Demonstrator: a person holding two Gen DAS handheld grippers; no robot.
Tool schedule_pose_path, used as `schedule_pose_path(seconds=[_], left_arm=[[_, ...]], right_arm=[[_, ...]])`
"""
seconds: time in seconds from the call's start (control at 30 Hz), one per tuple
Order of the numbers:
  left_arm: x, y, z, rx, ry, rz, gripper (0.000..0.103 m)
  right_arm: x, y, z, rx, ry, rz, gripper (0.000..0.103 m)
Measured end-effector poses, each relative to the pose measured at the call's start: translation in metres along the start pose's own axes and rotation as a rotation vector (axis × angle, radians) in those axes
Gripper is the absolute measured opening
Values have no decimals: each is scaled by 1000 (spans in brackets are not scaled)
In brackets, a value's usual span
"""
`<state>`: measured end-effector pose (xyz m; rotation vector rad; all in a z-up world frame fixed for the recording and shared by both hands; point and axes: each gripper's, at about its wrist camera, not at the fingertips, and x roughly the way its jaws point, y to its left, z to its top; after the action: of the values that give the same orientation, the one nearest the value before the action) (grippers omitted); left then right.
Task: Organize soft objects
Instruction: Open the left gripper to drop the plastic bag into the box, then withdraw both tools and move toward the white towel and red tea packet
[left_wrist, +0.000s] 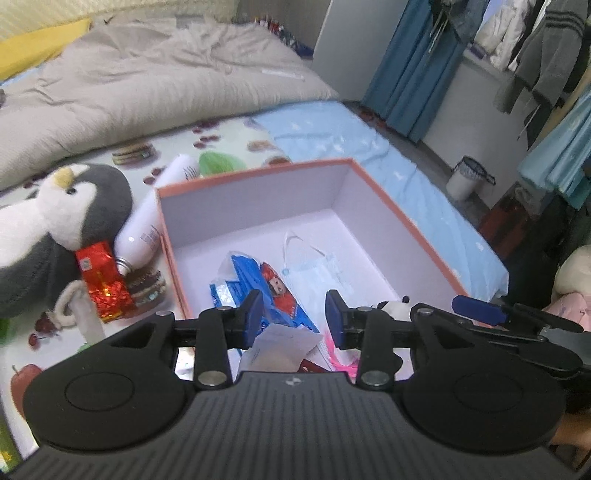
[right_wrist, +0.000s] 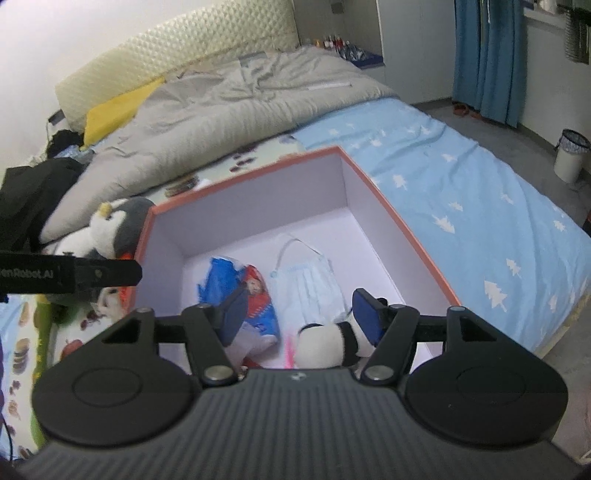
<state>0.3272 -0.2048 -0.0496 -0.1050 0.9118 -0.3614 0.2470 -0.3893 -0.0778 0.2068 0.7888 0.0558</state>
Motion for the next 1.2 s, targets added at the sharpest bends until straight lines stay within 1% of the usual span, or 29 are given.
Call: schedule_pose_path(seconds=[0.37,0.67,0.83,1.0,1.1,1.2], left_arm=[[-101,8,-26,12,-128,3,43],[-166,23,-59,-15,-194,4,43],[-192,34,-80,-23,-213,19,43],[-213,47,-103,-40,-223,47,43],[-222,57,-117,-60,-227,55,43],[-227,66,-133,-64,-223,82,43]], right_arm=[[-65,42,-2,-32,-123,56,65],[-109,79,-19,-76,-184,106,65],[-123,95,-33,-82,-196,136,65],[-129,110,-49,-102,-181,161,65],[-132,118,-57,-118,-169,175,65],[-133,128,-67,-129,-162,190,65]])
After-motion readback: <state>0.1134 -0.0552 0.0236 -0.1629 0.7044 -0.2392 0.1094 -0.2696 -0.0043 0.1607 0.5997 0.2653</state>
